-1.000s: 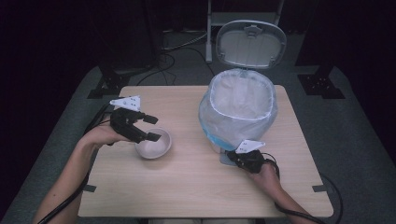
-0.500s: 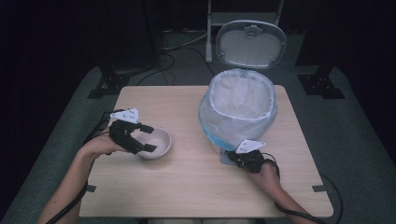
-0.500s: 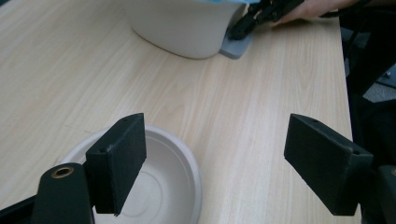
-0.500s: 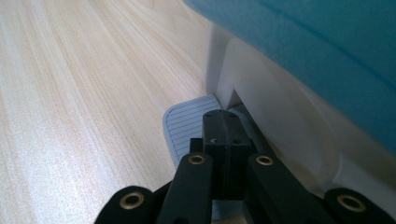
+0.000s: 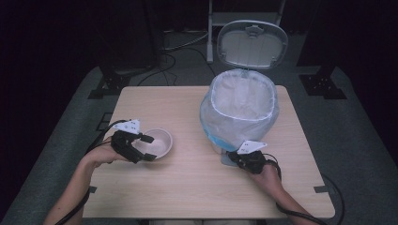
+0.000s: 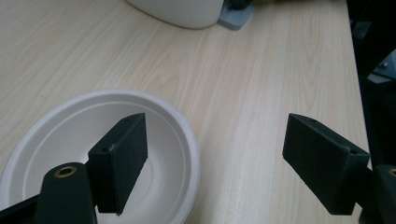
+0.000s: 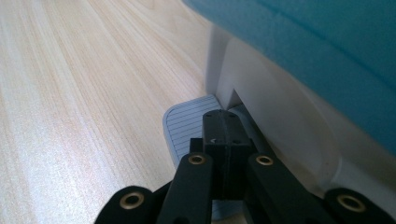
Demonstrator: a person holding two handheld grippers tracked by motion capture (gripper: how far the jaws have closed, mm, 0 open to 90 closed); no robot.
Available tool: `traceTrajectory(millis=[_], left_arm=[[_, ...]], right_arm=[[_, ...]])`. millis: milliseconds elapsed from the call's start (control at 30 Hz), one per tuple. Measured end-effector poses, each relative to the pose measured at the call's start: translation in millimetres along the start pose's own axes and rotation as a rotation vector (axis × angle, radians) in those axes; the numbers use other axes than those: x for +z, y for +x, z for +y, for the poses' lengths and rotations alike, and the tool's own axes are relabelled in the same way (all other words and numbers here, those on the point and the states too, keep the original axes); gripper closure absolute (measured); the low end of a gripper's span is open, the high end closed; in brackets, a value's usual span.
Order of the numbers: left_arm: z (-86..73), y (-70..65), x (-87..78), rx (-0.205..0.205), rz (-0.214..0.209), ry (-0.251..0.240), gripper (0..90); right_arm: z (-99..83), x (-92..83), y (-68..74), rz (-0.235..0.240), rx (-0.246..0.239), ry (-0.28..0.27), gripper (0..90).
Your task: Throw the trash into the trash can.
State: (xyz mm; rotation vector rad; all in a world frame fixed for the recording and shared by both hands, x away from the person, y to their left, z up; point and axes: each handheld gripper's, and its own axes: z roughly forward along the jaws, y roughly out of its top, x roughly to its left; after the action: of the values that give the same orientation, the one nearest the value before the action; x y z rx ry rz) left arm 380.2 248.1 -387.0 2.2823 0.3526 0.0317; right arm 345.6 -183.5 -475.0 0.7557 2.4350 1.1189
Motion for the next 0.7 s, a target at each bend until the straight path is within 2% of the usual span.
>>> traceTrajectory(millis=[133,300,700], left_arm=[[-8.8,3.4,4.6,-0.001,-0.002,-0.002,22.2],[-18.3,6.2,11.7,-0.01,-0.006,0.025,23.1],[-27.7,8.2,20.0,-0.006,-0.003,0.072,34.8]], right_arm=[[-0.5,0.0,0.0,0.001,0.006,-0.004,90.0],[-0.5,0.0,0.1,0.0,0.006,-0.003,90.0],[-0.6,0.0,0.0,0.001,0.007,-0.004,90.0]])
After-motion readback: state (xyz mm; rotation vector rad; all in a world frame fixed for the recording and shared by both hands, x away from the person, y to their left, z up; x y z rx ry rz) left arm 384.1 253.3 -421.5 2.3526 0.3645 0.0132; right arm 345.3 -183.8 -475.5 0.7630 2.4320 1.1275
